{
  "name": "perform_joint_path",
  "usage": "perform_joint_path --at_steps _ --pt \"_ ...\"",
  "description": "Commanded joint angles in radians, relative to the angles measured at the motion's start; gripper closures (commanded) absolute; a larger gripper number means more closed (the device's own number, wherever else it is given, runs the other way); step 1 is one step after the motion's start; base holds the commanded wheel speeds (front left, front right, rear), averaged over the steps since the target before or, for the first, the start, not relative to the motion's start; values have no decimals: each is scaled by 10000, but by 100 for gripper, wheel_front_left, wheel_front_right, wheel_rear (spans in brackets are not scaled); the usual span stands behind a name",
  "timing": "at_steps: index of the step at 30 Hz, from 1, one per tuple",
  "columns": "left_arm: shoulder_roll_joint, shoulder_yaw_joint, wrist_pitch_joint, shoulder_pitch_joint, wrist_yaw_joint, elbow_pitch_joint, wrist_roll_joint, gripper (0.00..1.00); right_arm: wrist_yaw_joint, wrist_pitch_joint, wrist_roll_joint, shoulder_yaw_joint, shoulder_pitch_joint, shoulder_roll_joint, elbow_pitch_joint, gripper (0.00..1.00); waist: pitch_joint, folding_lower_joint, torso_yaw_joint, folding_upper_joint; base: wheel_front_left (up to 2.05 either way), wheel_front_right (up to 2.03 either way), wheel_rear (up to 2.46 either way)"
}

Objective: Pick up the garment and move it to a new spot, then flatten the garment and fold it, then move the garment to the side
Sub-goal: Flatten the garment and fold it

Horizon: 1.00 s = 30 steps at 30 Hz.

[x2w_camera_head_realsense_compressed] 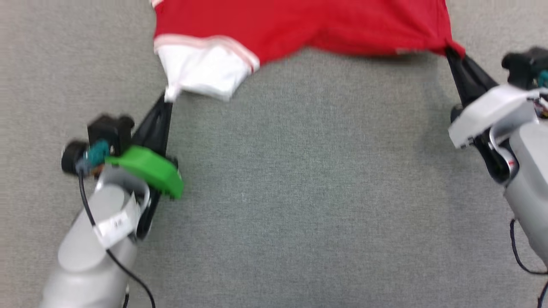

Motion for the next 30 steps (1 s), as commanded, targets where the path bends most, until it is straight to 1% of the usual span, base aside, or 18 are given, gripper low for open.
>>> perform_joint_path --at_steps 1,6,12,17,22,30 --pt "86 105 -58 535 17 -76 33 100 -13 -59 265 44 359 -151 -50 100 -1149 1 269 120 0 0 0" --pt "280 16 -58 2027 -38 -185 -53 100 -13 -4 1232 248 1499 -524 189 100 -1835 1 353 120 0 0 0" --pt "463 -383 88 3065 -117 -450 -146 100 -13 648 2668 613 2781 -874 114 100 -2580 1 335 120 0 0 0" --pt "649 -568 208 3951 -144 -874 -321 100 -13 1314 3786 972 3913 -1363 -611 100 -3161 1 284 120 0 0 0" --pt "828 -794 476 4902 -176 -1499 -608 100 -13 1772 4453 1197 4885 -2022 -1408 100 -3620 1 259 120 0 0 0" --pt "1403 -1051 1255 6487 -200 -2897 -1186 100 -13 2310 5361 1186 6229 -2880 -2548 100 -4144 1 346 120 0 0 0"
